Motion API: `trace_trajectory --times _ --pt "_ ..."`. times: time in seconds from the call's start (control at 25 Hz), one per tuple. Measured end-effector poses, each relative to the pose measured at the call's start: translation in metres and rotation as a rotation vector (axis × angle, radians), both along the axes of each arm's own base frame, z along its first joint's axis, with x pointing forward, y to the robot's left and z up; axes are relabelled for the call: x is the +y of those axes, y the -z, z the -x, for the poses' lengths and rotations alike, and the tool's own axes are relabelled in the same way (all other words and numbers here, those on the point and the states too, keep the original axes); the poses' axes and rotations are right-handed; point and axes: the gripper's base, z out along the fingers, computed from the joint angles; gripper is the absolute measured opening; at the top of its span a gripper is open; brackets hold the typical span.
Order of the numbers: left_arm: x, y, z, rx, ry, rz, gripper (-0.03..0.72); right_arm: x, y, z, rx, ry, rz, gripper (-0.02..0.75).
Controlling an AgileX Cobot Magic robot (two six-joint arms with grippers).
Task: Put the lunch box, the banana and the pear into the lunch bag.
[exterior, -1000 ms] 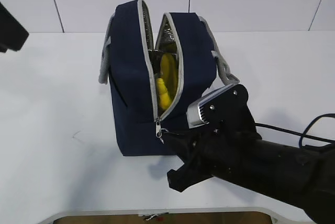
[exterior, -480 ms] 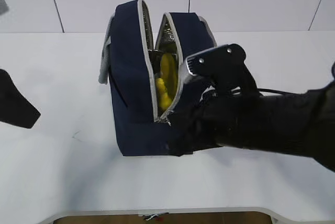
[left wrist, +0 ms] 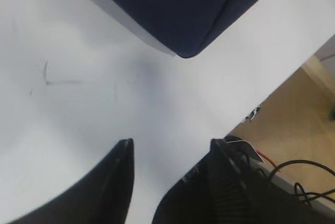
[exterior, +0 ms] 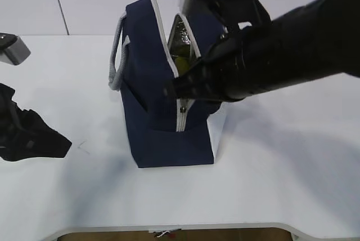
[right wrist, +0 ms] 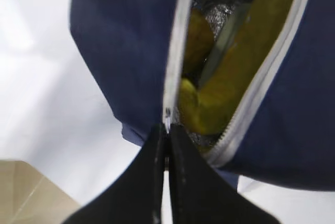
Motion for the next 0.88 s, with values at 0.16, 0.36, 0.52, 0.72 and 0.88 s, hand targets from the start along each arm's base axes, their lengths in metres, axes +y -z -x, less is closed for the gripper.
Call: trace_trajectory --times 0.16,0.36,0.52,0.72,0.88 --pt "-0.002 0.004 -0.008 -0.041 -0.004 0.014 0.413 0.006 -0.021 -0.002 0.014 -0.009 -0.042 0.013" --pt "-0.007 0.009 -0.015 -0.069 0.009 0.057 0.424 0.014 -0.040 -0.006 0.017 -0.029 -0.085 0.013" --pt "-0.011 0.006 -0.018 -0.108 0.026 0.096 0.425 0.023 -0.055 -0.012 0.011 -0.058 -0.108 0.013" --pt "-0.012 0.004 -0.021 -0.163 0.035 0.105 0.425 0.034 -0.072 -0.021 0.005 -0.085 -0.146 0.013" --pt "-0.013 0.003 -0.026 -0.225 0.045 0.107 0.426 0.041 -0.078 -0.025 0.013 -0.111 -0.161 0.013"
